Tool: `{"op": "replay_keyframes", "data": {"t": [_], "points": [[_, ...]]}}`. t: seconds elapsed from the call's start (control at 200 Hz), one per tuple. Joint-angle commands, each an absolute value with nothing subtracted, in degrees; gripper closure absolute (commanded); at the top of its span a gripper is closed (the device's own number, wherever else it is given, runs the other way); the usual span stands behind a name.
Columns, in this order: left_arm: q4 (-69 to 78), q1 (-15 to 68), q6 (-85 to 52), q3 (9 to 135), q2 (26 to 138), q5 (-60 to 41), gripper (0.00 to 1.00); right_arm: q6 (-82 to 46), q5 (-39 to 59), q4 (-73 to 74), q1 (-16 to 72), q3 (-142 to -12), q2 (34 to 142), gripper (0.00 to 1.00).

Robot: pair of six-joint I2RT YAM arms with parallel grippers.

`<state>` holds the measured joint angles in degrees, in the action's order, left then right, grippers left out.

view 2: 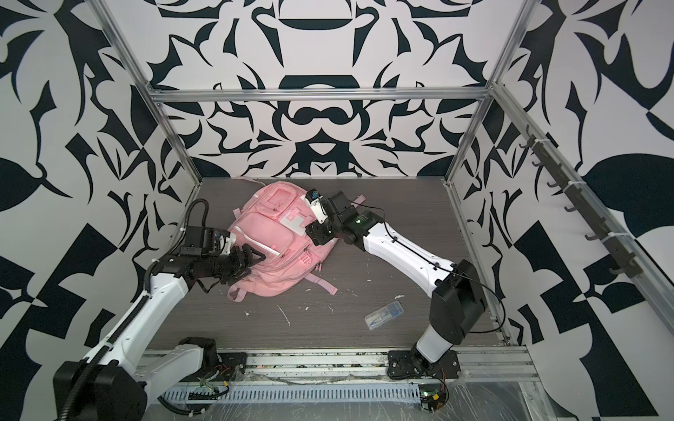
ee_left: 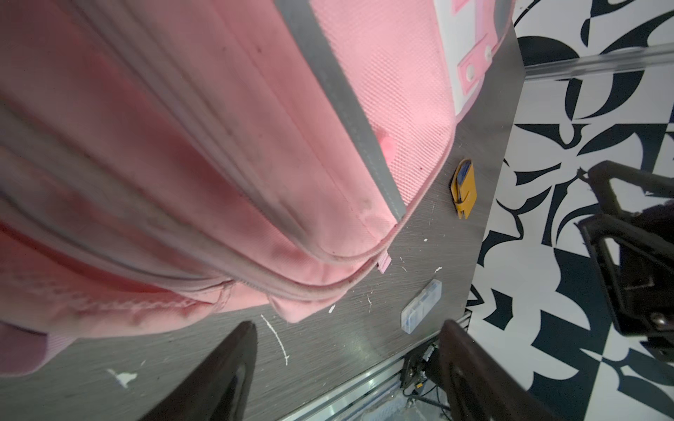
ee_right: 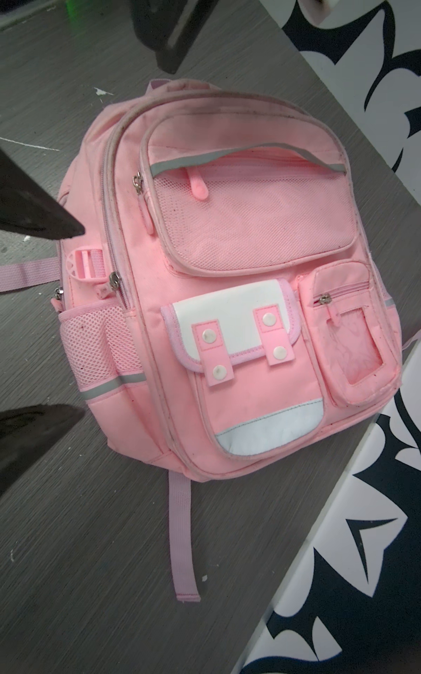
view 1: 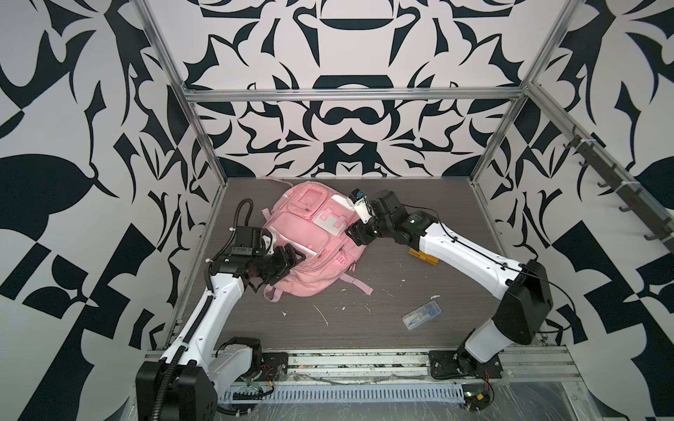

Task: Pack the student bag

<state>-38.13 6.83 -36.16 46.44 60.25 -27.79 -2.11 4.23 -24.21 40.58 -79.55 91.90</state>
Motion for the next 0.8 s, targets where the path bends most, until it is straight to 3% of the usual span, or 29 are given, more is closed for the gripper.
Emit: {"op": "replay_keyframes", "data": {"t": [0.0, 0.225, 0.435, 0.535, 0.795], "points": [[-43.6, 5.2, -30.6, 49.1, 61.2, -26.8, 0.19, -0.3, 7.1, -24.1, 40.6, -79.0, 90.0, 0.27], [-42.3, 0.3, -28.6, 55.1, 66.0, -29.0, 0.18, 3.7, 17.4, -21.8, 40.8, -76.3, 91.5, 0.3], [-40.7, -3.1, -26.2, 60.3, 72.5, -28.8, 0.18, 7.3, 21.5, -16.6, 41.0, -75.2, 94.5, 0.3], [-39.1, -4.9, -25.9, 61.9, 77.6, -29.6, 0.1, 9.6, 24.5, -16.4, 41.0, -77.1, 97.8, 0.31], [-39.2, -7.9, -21.4, 63.6, 82.8, -27.1, 0.1, 13.0, 25.8, -15.7, 41.8, -80.2, 103.7, 0.31]]}}
